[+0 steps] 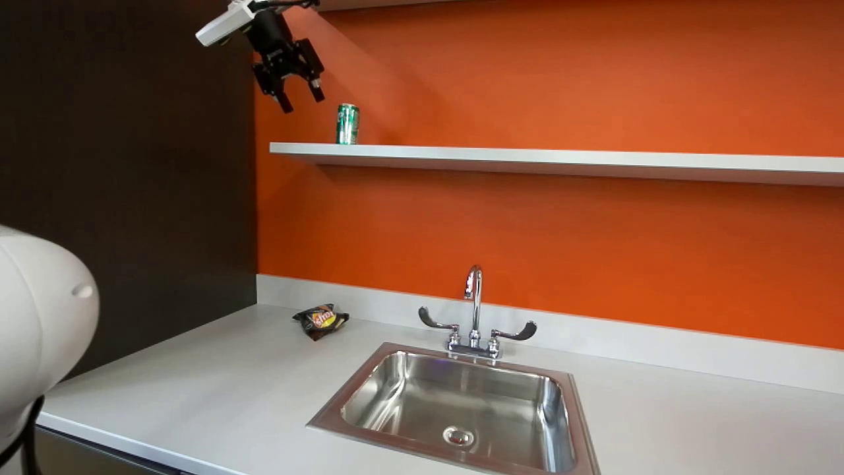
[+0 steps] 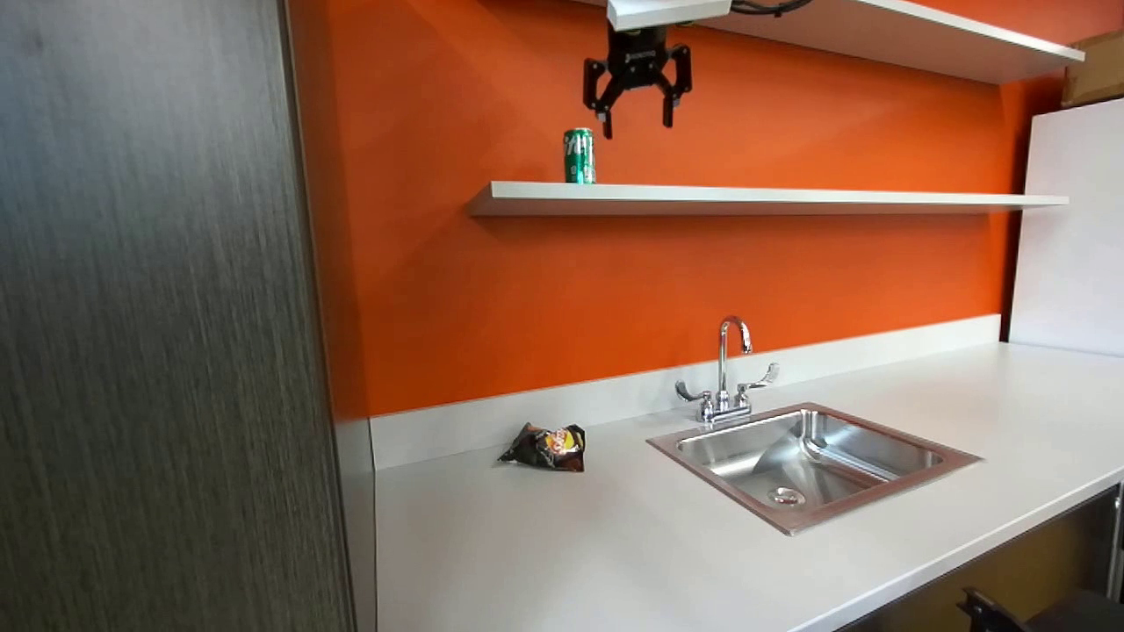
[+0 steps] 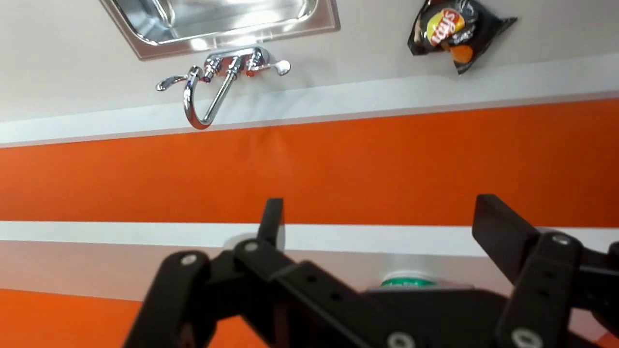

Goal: Place the sprite can on the left side of the bottom shelf

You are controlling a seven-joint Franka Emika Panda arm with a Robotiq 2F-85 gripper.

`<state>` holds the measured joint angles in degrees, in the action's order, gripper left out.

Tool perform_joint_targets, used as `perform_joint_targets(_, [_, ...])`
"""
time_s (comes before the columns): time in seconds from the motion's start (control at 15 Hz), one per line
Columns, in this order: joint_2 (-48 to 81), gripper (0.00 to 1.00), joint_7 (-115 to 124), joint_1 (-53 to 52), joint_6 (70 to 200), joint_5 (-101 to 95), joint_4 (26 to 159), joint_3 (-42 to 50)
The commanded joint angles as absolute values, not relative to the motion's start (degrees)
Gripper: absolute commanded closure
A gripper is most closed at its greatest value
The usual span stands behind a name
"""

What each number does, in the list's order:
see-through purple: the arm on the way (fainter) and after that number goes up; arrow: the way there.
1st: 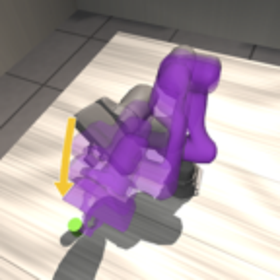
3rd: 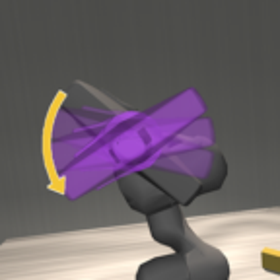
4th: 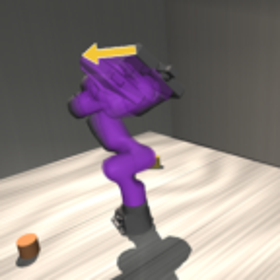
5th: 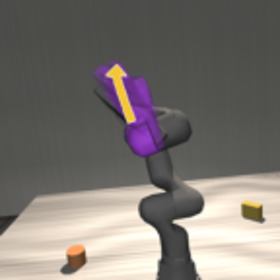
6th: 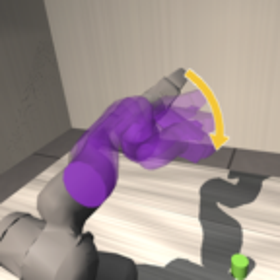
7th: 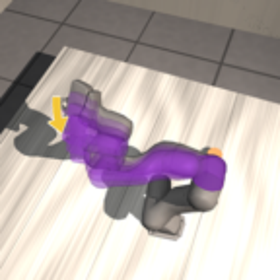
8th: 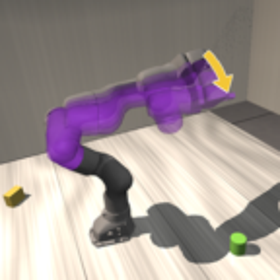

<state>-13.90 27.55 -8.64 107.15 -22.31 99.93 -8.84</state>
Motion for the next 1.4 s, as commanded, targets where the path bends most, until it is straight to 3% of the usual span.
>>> perform_joint_targets(0.0, [-23.58, 0.00, 21.31, -8.09, 103.54, -18.82, 110.13, -9.85])
perform_joint_targets(0.6, [-32.99, 0.00, 22.07, -7.29, 98.78, -14.29, 127.36, -11.22])
perform_joint_targets(1.33, [-31.78, 0.00, 21.56, -6.94, 111.31, -13.94, 146.64, -9.79])
